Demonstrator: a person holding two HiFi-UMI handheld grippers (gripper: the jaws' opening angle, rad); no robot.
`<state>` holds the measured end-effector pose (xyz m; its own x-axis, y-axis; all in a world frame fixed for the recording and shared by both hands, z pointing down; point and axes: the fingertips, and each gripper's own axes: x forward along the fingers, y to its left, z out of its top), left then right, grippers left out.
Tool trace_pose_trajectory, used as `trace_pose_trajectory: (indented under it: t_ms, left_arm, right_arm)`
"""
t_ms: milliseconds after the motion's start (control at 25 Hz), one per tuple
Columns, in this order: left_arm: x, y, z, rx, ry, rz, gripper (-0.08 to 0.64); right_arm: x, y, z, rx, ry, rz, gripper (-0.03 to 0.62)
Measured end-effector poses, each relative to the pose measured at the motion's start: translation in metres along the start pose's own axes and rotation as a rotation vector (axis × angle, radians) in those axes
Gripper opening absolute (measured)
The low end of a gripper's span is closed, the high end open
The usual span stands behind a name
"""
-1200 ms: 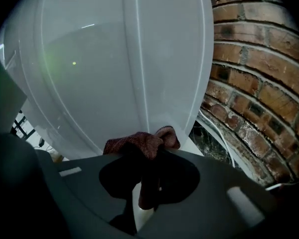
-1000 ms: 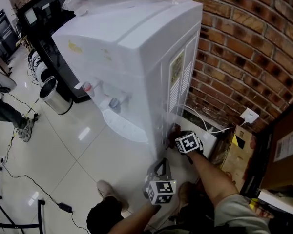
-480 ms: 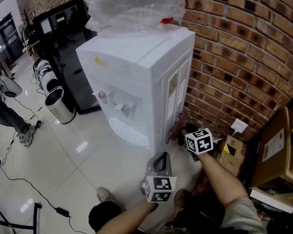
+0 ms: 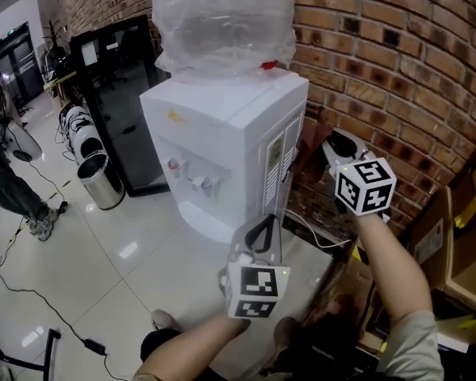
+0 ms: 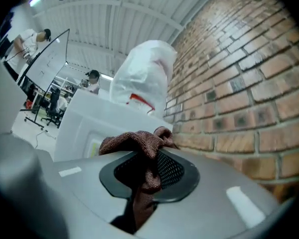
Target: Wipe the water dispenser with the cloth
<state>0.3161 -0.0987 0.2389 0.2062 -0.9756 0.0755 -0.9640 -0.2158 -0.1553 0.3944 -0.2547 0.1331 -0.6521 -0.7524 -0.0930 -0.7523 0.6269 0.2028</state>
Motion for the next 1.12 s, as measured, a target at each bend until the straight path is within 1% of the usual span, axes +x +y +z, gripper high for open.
trace_pose_trajectory:
  t_ms: [120,200,280,360,520,680,800,1000,1120]
  left_arm:
    - [0.001,0.010,0.041,0.038,-0.059,0.019,0.000]
    - [0.003,0.018,0.060,0.065,-0.082,0.034,0.000]
    - [0.005,0.024,0.072,0.083,-0.094,0.046,0.000]
    - [0.005,0.026,0.076,0.090,-0.101,0.051,0.000]
    - [0.006,0.025,0.069,0.098,-0.094,0.049,0.000]
    - [0.011,0.025,0.045,0.097,-0.055,0.044,0.000]
    - [0.014,0.023,0.025,0.074,-0.020,0.036,0.000]
    - [0.020,0.014,-0.015,0.062,0.038,0.018,0.000]
    - [0.022,0.010,-0.052,0.057,0.099,0.008,0.000]
  right_arm:
    - [0.013,-0.015,0.062,-0.044,-0.097,-0.041,0.074]
    - [0.025,-0.023,0.092,-0.042,-0.141,-0.063,0.074]
    - [0.039,-0.028,0.109,-0.024,-0.164,-0.068,0.074]
    - [0.054,-0.031,0.112,-0.014,-0.153,-0.074,0.074]
    - [0.076,-0.036,0.085,0.006,-0.090,-0.105,0.074]
    - [0.078,-0.044,0.059,0.035,-0.073,-0.133,0.072]
    - [0.078,-0.046,0.031,0.039,-0.014,-0.141,0.072]
    - [0.074,-0.038,-0.031,0.079,0.069,-0.139,0.072]
    - [0.070,-0.022,-0.087,0.103,0.145,-0.122,0.072]
